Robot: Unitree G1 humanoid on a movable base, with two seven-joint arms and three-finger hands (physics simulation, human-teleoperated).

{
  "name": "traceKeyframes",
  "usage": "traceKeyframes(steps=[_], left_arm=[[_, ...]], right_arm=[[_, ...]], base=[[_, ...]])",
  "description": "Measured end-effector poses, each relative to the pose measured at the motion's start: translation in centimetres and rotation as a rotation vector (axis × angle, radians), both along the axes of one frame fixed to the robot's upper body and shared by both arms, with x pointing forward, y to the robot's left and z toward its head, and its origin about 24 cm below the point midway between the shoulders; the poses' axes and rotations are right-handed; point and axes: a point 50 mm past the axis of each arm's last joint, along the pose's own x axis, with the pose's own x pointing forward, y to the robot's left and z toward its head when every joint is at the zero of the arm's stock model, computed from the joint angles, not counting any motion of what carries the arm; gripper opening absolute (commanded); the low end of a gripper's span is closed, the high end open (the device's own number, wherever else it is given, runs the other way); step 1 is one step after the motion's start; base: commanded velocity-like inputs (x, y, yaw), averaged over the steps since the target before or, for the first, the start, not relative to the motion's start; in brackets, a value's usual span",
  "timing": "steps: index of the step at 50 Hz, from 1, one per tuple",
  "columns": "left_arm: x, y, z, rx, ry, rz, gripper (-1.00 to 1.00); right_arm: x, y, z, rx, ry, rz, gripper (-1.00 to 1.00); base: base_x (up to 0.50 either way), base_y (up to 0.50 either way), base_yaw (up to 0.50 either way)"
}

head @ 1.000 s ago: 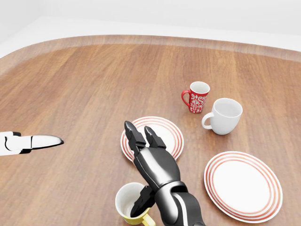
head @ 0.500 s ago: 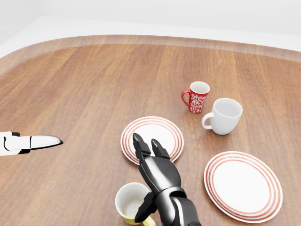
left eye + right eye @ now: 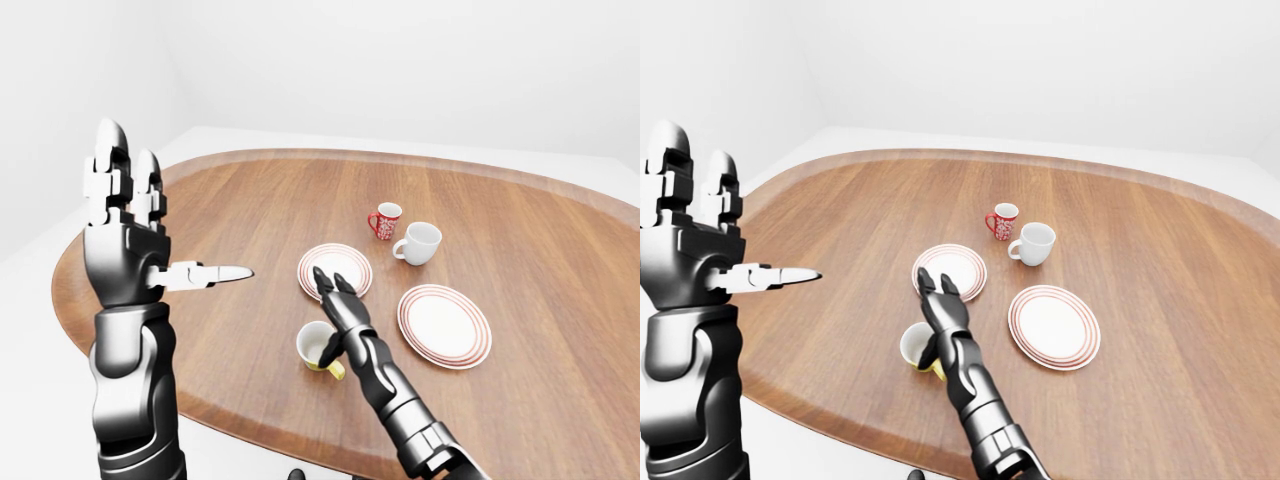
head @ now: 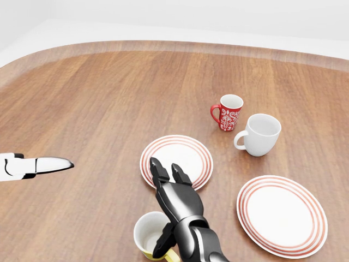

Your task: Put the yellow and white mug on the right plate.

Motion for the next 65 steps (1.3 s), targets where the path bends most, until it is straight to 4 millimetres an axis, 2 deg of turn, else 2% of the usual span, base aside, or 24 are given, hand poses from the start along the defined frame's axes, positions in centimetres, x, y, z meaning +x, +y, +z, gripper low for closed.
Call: traceKeyframes(steps=[25,65], left_arm=[[-0.3,-0.1,0.7,0.004,-0.033,-0.005,1.0],[-0.4,-0.1,0.8,0.002,-0.04,-0.006,1.0]], right_arm=[[-0.7,0.5,-1.5,-0.023,0.041,0.001,1.0],[-0.8,0.5,-3.4,-0.043,0.086,-0.009,1.0]], base=[[0.0,0.0,0.0],[0.0,0.0,0.0]])
